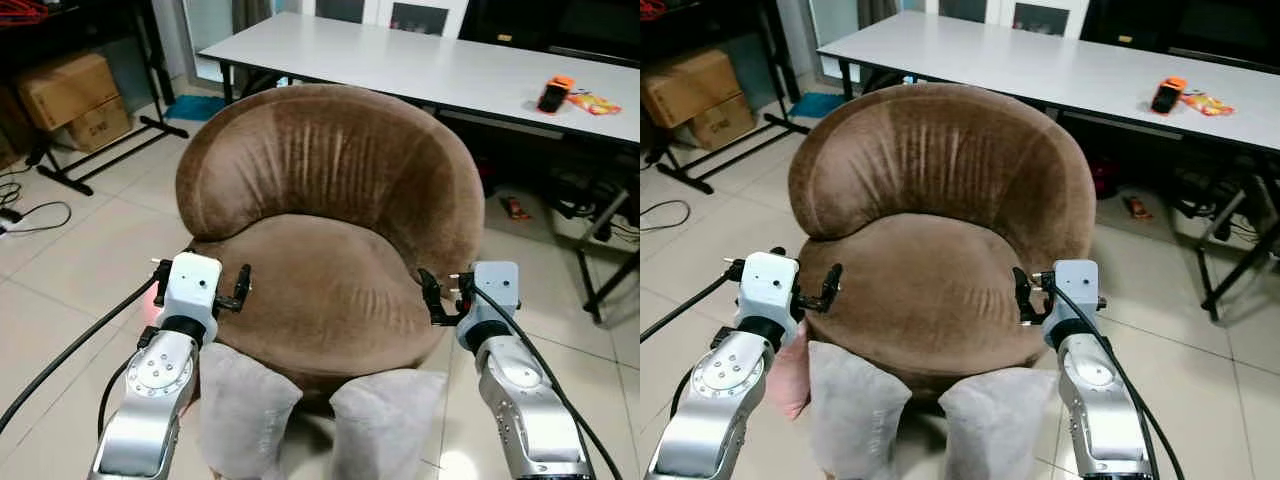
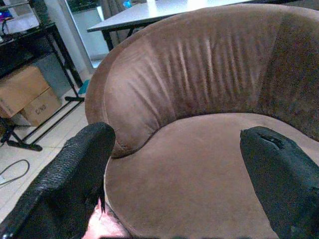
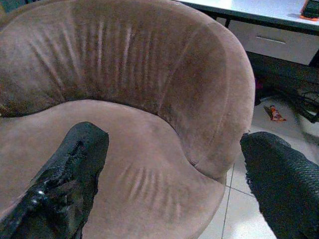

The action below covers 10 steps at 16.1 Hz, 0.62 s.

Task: Move the pillow to the sofa from floor

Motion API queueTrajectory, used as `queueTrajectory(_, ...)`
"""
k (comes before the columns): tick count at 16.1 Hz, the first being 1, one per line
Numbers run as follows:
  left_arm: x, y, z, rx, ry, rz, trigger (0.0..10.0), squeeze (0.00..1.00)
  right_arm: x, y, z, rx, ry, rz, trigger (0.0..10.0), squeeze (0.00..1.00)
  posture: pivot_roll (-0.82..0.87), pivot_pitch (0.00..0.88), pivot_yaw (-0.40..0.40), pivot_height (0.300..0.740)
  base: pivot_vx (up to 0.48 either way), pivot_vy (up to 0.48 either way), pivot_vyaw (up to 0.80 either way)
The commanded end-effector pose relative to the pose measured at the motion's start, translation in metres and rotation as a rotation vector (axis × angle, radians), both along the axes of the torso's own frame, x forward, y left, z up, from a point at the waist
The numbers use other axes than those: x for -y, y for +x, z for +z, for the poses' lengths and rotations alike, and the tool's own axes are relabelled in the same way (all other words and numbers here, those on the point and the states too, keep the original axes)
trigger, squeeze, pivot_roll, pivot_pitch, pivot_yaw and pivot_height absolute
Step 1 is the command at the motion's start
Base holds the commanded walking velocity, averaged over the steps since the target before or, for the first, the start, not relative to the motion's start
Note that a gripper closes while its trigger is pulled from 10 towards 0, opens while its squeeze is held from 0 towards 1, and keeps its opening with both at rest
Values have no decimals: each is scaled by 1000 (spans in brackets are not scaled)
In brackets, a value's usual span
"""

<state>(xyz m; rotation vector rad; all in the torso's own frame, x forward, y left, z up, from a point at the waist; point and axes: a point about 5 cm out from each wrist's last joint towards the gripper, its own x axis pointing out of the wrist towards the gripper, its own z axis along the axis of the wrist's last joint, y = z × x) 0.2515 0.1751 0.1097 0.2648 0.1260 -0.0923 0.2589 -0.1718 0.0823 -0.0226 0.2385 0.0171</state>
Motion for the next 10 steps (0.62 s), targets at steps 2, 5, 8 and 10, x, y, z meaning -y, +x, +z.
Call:
queueTrajectory(2, 3, 1, 2, 15, -1, -13, 10000, 0, 5, -2, 2, 17, 10, -10, 10000, 0, 64, 0, -23, 740, 0, -435, 0)
queueTrajectory(5, 2, 1, 2, 19, 1, -11, 10000, 0, 4, -1, 2, 16, -3, -3, 10000, 0, 67, 0, -26, 740, 0, -435, 0)
queueTrajectory(8, 0, 1, 3, 44, 12, -7, 10000, 0, 2, -1, 0, 12, 36, -4, 10000, 0, 66, 0, -23, 740, 0, -382, 0)
queueTrajectory(10, -2, 1, 5, 73, -20, 5, 10000, 0, 2, -2, -1, 10, 37, -2, 10000, 0, 64, 0, -21, 740, 0, 0, 0)
